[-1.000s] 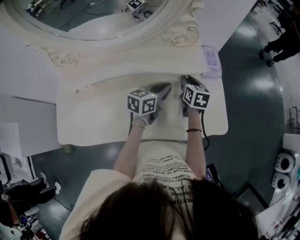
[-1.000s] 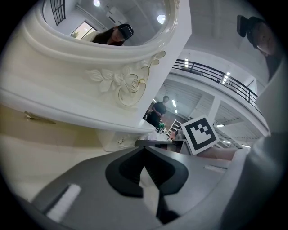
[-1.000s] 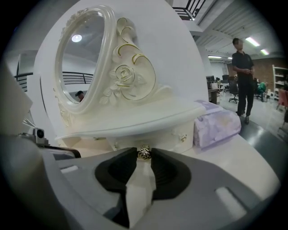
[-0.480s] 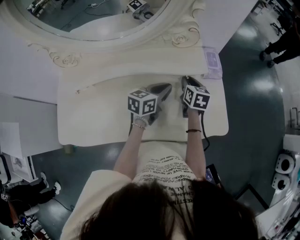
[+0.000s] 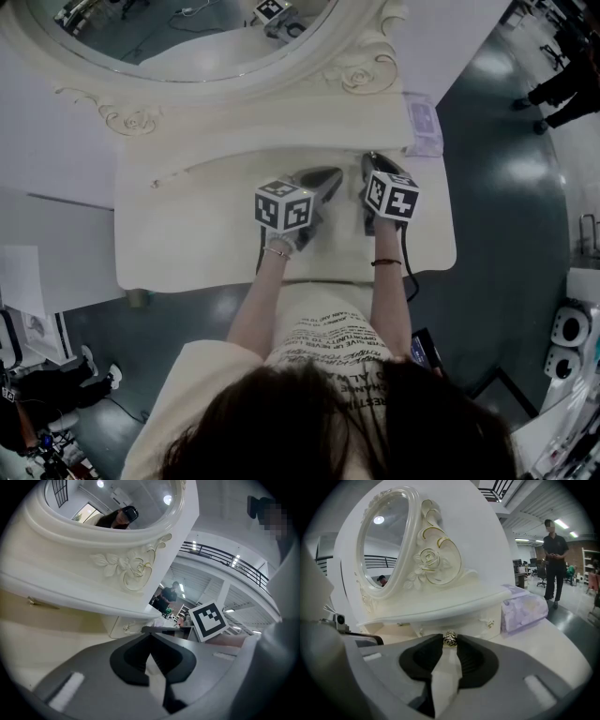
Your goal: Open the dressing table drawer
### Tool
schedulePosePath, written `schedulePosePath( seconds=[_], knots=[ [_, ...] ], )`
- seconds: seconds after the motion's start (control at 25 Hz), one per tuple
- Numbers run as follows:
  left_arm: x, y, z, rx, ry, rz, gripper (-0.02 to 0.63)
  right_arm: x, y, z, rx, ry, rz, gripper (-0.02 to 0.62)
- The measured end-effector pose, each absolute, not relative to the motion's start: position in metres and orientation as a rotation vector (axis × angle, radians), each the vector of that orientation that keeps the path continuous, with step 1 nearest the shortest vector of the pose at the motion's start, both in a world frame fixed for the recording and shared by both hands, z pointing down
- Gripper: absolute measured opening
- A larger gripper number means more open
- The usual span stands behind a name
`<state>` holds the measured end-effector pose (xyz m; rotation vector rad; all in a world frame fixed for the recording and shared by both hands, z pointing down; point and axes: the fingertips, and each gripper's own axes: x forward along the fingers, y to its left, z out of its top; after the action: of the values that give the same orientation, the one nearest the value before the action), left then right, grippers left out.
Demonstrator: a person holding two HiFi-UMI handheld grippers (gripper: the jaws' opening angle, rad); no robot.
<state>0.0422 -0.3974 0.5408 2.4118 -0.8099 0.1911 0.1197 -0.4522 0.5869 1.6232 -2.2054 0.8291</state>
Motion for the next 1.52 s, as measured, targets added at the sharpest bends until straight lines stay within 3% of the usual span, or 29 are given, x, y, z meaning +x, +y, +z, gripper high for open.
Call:
schedulePosePath(
  seconds=[1.52],
  knots=[
    [0.052, -0.371, 0.538, 2.415, -0.784, 0.189, -0.001, 0.123, -0.42, 0.59, 1.594, -2.187, 0.851, 0.101]
  ],
)
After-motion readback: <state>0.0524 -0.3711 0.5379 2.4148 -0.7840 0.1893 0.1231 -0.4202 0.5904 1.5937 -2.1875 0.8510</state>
